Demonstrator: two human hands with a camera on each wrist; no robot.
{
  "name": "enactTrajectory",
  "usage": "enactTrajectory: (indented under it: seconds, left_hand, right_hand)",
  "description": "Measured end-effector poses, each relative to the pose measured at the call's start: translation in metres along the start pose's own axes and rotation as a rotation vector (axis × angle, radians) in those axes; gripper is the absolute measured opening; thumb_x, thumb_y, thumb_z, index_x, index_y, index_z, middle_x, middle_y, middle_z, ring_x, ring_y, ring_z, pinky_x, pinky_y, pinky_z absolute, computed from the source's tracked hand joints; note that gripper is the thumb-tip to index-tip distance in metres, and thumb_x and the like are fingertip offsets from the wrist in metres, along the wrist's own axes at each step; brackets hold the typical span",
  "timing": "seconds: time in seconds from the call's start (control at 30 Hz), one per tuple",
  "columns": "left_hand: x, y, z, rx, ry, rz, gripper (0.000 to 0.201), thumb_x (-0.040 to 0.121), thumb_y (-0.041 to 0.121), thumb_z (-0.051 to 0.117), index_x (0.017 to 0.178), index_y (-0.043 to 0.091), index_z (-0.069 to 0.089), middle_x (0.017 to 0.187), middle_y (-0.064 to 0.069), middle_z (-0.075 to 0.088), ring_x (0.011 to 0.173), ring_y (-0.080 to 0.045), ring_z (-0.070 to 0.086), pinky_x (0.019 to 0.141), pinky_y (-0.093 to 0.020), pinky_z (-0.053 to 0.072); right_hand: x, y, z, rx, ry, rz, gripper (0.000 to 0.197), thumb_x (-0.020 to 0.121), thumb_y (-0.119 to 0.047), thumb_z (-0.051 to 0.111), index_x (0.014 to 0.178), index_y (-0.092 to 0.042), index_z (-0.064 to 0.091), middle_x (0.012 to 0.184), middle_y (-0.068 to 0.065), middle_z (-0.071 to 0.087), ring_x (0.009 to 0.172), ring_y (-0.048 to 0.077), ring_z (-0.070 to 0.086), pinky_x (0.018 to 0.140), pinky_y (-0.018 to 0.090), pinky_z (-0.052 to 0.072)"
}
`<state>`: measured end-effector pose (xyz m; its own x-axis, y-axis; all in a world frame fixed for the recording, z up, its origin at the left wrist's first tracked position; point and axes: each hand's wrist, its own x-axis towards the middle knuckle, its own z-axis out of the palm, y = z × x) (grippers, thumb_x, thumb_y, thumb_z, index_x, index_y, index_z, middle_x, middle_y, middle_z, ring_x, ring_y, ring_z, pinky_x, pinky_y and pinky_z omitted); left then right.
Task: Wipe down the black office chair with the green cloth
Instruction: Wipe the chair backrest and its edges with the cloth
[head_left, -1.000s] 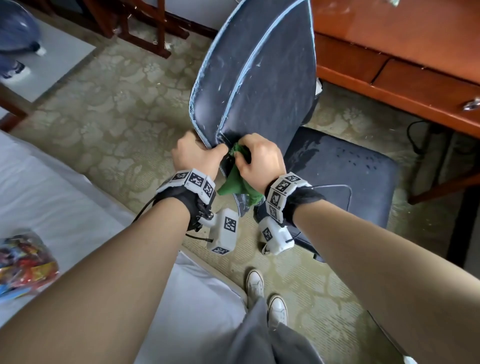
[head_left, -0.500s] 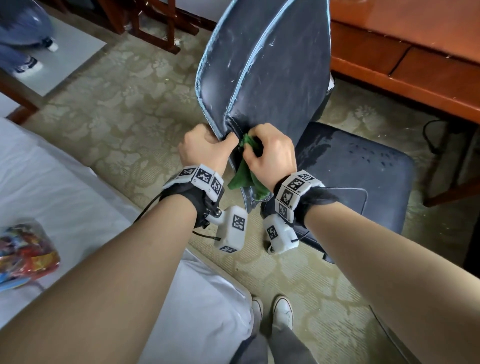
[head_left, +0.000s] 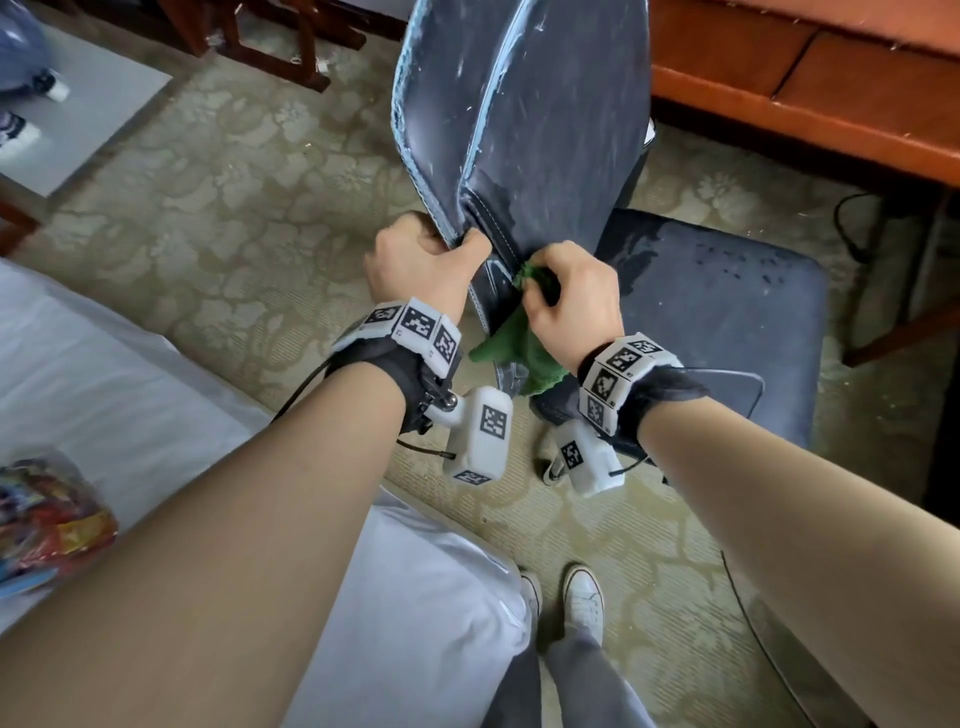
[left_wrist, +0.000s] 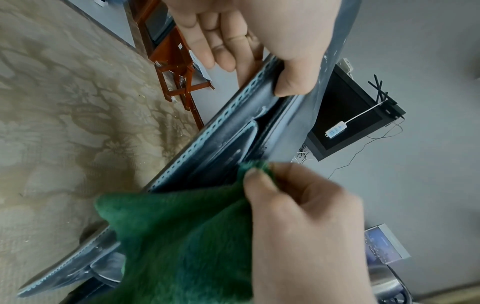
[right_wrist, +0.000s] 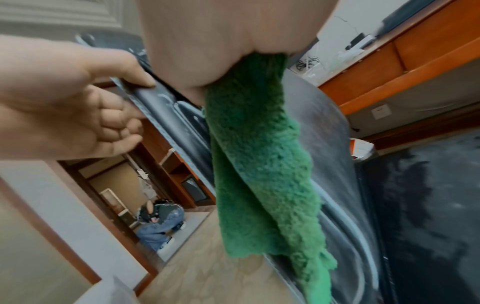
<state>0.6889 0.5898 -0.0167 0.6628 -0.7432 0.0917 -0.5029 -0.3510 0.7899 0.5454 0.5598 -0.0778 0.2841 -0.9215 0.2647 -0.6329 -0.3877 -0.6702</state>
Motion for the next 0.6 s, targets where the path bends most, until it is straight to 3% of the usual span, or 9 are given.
enactTrajectory:
  seconds: [0.07,0.17,0.33,0.5,0.6]
  left_hand:
    - [-0.001,-0.001,0.001,0.002,0.003,0.018,0.037,0.07,0.04,0.073,0.055,0.021,0.044,0.05,0.012,0.048,0.075,-0.027,0.057,0.063,-0.03,0.043]
    - [-0.002,-0.001,0.003,0.0,0.017,0.044,0.035,0.068,0.042,0.071,0.056,0.021,0.046,0.049,0.014,0.049,0.081,-0.031,0.061,0.065,-0.03,0.044]
    - [0.001,-0.01,0.007,-0.025,0.023,0.056,0.034,0.061,0.047,0.068,0.065,0.014,0.062,0.049,0.01,0.053,0.078,-0.033,0.063,0.066,-0.034,0.052]
    - [0.0,-0.012,0.008,-0.033,0.03,0.059,0.034,0.064,0.043,0.07,0.056,0.017,0.05,0.045,0.012,0.047,0.072,-0.027,0.057,0.058,-0.027,0.036]
    - [-0.002,-0.012,0.009,-0.043,0.042,0.058,0.034,0.064,0.043,0.07,0.054,0.019,0.047,0.042,0.013,0.045,0.068,-0.024,0.053,0.058,-0.025,0.035]
  right_hand:
    - [-0.005,0.006,-0.002,-0.033,-0.031,0.028,0.016,0.08,-0.013,0.061,0.094,-0.009,0.066,0.091,0.007,0.065,0.084,0.027,0.061,0.073,0.026,0.04]
    - [0.005,-0.009,-0.005,0.002,0.033,-0.041,0.015,0.079,-0.013,0.06,0.092,-0.009,0.066,0.09,0.006,0.065,0.083,0.025,0.061,0.074,0.028,0.043]
    - [0.007,-0.016,0.003,0.057,0.119,-0.086,0.013,0.079,-0.012,0.058,0.091,-0.007,0.064,0.085,0.005,0.062,0.079,0.022,0.058,0.071,0.03,0.044]
    - [-0.018,0.019,0.008,-0.007,0.017,0.021,0.016,0.078,-0.011,0.058,0.092,-0.007,0.065,0.089,0.008,0.064,0.083,0.029,0.061,0.074,0.033,0.048]
    - [-0.015,0.016,0.004,-0.009,0.013,0.012,0.016,0.079,-0.011,0.059,0.093,-0.007,0.066,0.09,0.009,0.065,0.085,0.029,0.062,0.076,0.034,0.048]
